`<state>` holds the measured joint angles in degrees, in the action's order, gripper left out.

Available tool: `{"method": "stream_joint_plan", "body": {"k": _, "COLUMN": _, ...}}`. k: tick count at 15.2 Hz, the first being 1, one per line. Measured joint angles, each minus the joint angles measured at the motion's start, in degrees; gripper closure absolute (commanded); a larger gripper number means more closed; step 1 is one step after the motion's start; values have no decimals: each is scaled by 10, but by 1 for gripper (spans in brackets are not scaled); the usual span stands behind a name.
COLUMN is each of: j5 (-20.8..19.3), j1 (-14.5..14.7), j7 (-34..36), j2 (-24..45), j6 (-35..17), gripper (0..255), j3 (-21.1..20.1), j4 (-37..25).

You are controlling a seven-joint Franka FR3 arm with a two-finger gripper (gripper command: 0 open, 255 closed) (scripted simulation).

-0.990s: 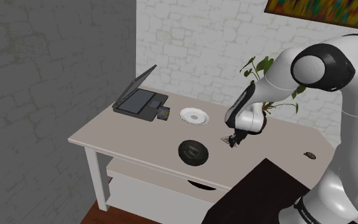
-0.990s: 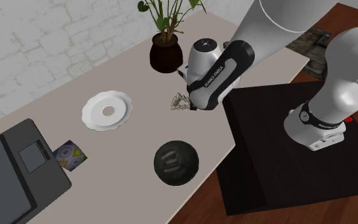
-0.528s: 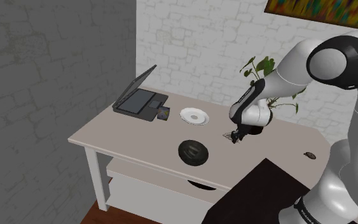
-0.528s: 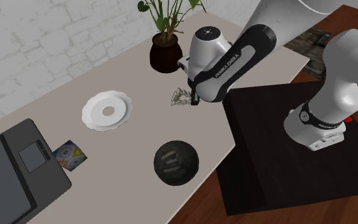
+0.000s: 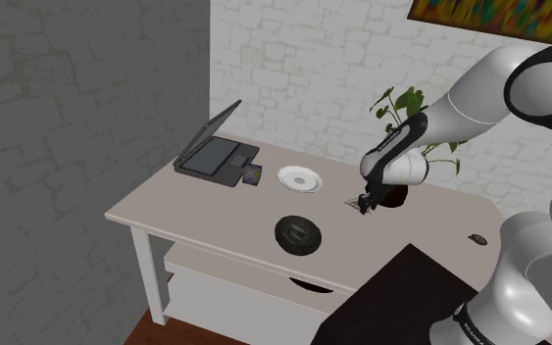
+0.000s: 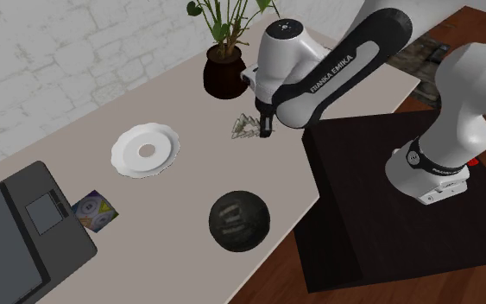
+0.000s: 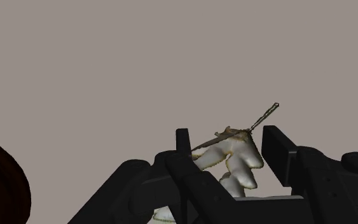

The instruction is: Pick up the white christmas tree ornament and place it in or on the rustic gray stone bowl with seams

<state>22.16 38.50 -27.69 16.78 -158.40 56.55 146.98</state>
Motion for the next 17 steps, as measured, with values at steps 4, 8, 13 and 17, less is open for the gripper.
{"method": "stream_joint_plan", "body": {"k": 4, "j5": -38, "j1": 101, "j7": 86, "j2": -16, "j6": 15, "gripper": 255, "j3": 47, "j4": 7}}
{"method": "stream_joint_plan", "body": {"k": 8, "j5": -42, "j1": 167, "j7": 157, "j2": -9, "j6": 30, "gripper": 255, "j3": 47, "j4": -4}}
{"method": "stream_joint_plan", "body": {"k": 13, "j5": -45, "j1": 237, "j7": 237, "j2": 1, "j6": 53, "gripper": 255, "j3": 43, "j4": -24}}
{"method": "stream_joint_plan", "body": {"k": 17, "j5": -34, "j1": 271, "j7": 291, "j2": 21, "j6": 81, "gripper": 255, "j3": 20, "j4": -60}}
